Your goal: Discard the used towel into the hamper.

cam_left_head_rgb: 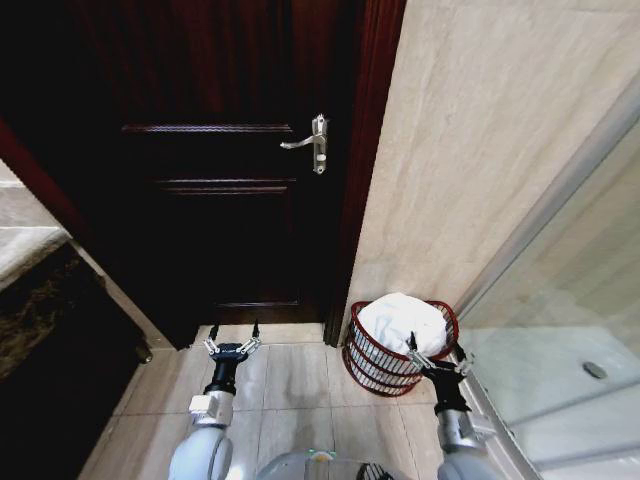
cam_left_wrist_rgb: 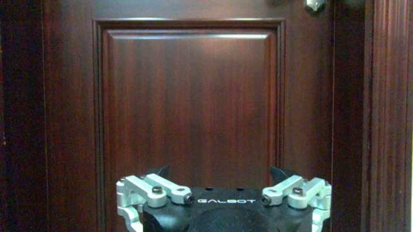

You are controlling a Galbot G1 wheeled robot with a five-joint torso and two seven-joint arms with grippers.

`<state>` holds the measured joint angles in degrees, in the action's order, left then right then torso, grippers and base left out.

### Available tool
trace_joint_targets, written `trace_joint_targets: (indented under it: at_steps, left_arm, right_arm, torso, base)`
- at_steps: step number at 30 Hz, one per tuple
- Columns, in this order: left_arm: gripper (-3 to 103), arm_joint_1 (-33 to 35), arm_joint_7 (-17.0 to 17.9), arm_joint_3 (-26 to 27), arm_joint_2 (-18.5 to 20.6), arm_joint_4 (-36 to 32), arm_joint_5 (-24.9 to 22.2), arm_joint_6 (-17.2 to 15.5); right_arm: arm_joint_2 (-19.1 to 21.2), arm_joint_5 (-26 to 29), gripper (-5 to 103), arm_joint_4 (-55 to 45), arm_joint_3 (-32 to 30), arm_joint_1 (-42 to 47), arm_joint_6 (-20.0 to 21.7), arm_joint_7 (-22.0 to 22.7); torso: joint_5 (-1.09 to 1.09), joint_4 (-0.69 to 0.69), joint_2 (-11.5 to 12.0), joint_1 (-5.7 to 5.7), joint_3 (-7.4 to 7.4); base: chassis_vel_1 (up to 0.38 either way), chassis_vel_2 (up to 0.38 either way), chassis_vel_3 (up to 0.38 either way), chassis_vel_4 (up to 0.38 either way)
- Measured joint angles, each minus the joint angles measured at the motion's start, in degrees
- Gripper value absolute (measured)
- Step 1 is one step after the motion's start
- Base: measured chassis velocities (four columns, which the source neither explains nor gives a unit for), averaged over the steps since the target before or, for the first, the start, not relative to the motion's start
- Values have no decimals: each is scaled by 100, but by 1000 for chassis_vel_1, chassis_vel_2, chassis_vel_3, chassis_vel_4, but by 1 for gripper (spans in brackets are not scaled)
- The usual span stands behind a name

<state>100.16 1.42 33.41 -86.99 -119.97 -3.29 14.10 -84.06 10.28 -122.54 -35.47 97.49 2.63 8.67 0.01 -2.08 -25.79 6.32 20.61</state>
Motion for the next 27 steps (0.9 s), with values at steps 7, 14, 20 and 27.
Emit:
trace_joint_targets:
  at_steps: [7, 14, 20, 27]
  left_arm:
    - [100, 29, -3, -6, 13, -205, -19, -27]
    - [100, 30, -15, 1, 169, -298, -108, -62]
    - [100, 71, -20, 16, 334, -318, -113, -45]
    - [100, 183, -93, 45, 424, -569, -18, -44]
  right_arm:
    - [639, 598, 100, 229, 48, -1108, 1204, 112]
    - [1041, 1477, 100, 413, 265, -1620, 2277, 642]
    - [1331, 2071, 100, 671, 259, -1822, 2568, 693]
    - [1403, 2093, 100, 1203, 297, -1998, 2543, 256]
  torso:
    - [0, -3, 0, -1, -1]
    - [-1, -1, 0, -1, 0]
    - [-2, -2, 0, -1, -1]
    - [-1, -1, 0, -1, -1]
  base:
    - [0, 0, 0, 0]
    - [0, 0, 0, 0]
    - [0, 0, 0, 0]
    - [0, 0, 0, 0]
